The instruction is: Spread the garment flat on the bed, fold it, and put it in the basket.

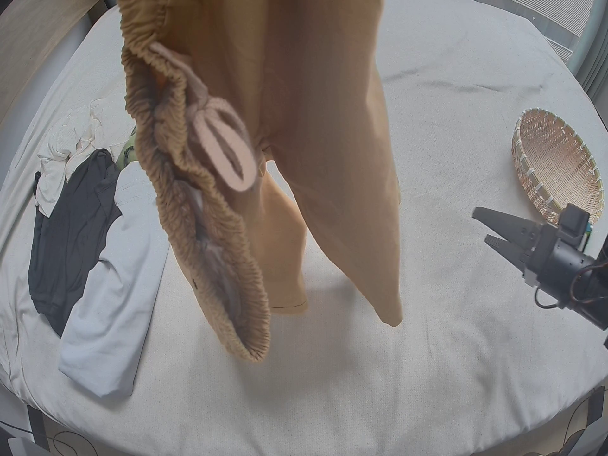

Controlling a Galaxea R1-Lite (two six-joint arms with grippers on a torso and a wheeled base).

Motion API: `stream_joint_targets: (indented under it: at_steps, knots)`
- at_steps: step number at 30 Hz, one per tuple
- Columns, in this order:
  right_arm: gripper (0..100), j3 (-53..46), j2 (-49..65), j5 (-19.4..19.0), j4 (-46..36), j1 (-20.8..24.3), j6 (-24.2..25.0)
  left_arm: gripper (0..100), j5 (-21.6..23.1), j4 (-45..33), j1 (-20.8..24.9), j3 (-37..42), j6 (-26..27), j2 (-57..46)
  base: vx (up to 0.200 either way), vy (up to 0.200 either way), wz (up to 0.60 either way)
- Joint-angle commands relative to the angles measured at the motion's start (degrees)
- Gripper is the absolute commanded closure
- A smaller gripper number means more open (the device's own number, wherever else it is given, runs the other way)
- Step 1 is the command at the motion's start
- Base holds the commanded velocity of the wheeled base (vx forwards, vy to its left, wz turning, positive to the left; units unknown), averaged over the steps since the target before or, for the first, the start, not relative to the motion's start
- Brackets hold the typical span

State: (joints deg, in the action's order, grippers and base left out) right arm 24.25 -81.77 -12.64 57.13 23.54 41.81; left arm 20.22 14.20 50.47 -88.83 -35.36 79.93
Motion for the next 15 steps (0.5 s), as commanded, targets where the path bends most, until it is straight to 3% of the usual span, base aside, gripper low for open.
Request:
stream_joint_targets:
  at_steps: [1,6,15]
  knots:
    - [0,2.5,-15.6,3.3,6.9,6.3,5.7,100,0.1,0.3,0.2,-0.6,-0.1,0.7,0.0,0.0,0.0]
    - [0,5.1,-17.2,3.7,6.9,9.9,11.0,100,0.0,0.4,0.9,-0.6,0.0,0.8,0.0,0.0,0.0]
    - [0,6.9,-17.4,4.5,7.1,12.6,14.2,100,0.0,0.4,0.9,-0.6,0.0,0.8,0.0,0.0,0.0]
